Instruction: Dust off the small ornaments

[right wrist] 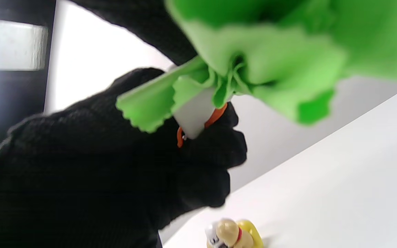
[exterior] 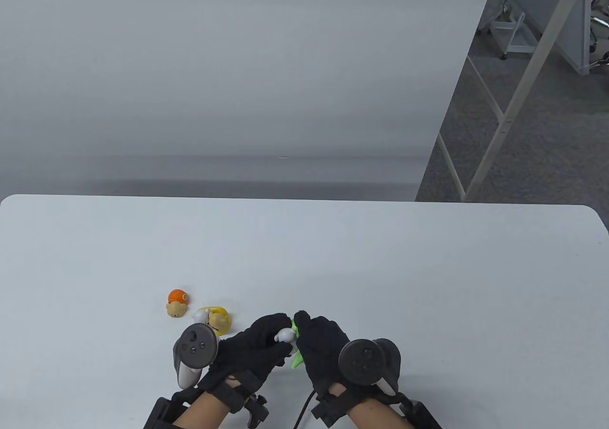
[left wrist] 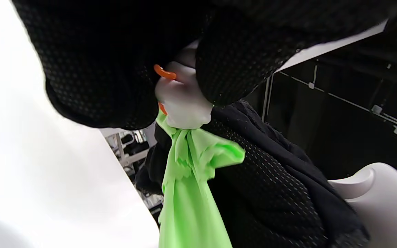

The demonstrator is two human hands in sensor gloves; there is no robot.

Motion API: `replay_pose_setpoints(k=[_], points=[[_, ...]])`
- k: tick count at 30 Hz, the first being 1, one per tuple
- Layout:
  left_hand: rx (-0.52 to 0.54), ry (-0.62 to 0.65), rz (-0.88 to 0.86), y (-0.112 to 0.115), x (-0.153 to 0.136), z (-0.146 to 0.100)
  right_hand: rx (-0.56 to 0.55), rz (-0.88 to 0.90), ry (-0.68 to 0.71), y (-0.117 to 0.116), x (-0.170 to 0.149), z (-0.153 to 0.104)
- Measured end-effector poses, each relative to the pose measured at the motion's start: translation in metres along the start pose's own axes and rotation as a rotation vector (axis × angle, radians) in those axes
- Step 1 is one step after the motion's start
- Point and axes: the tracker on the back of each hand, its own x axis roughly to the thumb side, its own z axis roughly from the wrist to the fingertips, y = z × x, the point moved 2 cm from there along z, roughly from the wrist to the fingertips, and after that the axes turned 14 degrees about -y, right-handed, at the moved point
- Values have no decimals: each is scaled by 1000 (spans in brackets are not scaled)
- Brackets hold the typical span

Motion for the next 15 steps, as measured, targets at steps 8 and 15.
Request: replay_pose_setpoints(k=[8,15], points=[[93,-9,-94,-14,-12,-2,26,-106,150,-9,10,-5],[67,9,-27,-16,-18,1,41,-121,74,-6,-14,1]])
